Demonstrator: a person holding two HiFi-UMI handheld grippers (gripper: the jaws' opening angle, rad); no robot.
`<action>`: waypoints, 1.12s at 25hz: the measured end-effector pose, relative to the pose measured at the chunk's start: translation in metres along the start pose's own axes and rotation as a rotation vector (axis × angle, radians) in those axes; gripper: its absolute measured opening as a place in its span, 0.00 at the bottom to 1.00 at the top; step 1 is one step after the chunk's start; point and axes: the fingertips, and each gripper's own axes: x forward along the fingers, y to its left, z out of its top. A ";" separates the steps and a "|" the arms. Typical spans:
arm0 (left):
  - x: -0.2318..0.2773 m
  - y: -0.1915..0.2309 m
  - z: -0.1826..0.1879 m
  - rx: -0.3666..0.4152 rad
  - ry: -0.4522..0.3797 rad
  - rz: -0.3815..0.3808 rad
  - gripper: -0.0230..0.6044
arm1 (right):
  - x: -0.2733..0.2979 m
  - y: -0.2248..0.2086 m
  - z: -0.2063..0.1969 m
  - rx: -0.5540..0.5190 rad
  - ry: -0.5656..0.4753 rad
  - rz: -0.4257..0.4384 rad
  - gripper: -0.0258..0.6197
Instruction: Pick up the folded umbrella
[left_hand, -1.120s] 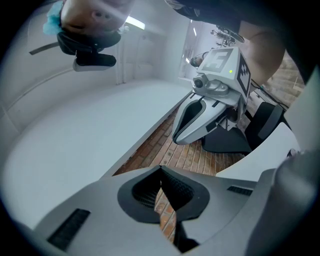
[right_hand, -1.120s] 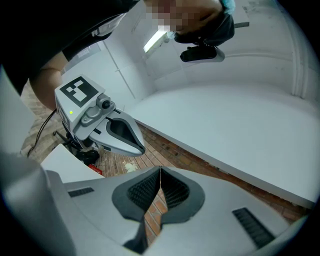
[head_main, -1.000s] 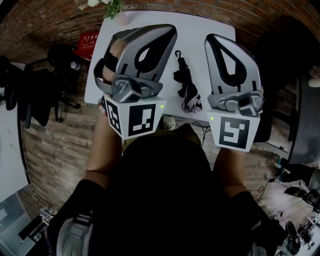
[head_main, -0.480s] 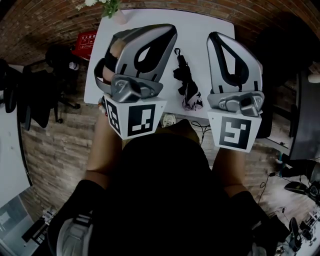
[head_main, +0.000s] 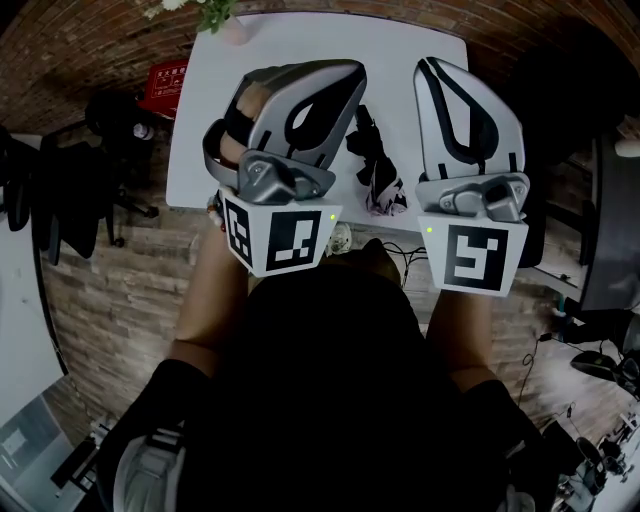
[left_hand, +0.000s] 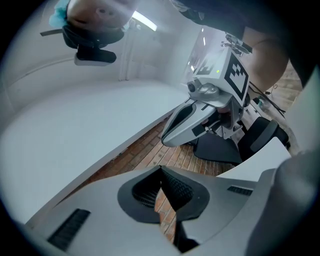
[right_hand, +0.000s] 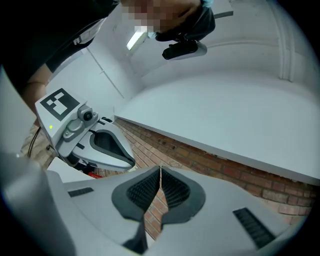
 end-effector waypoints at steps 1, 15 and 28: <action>0.000 -0.003 -0.002 -0.001 0.007 -0.007 0.06 | 0.000 0.001 -0.002 0.006 0.005 0.003 0.09; 0.007 -0.034 -0.015 -0.027 0.022 -0.075 0.06 | -0.013 0.008 -0.031 0.037 0.073 0.000 0.09; 0.021 -0.057 -0.027 -0.028 0.016 -0.134 0.06 | -0.015 0.014 -0.058 0.054 0.139 0.003 0.09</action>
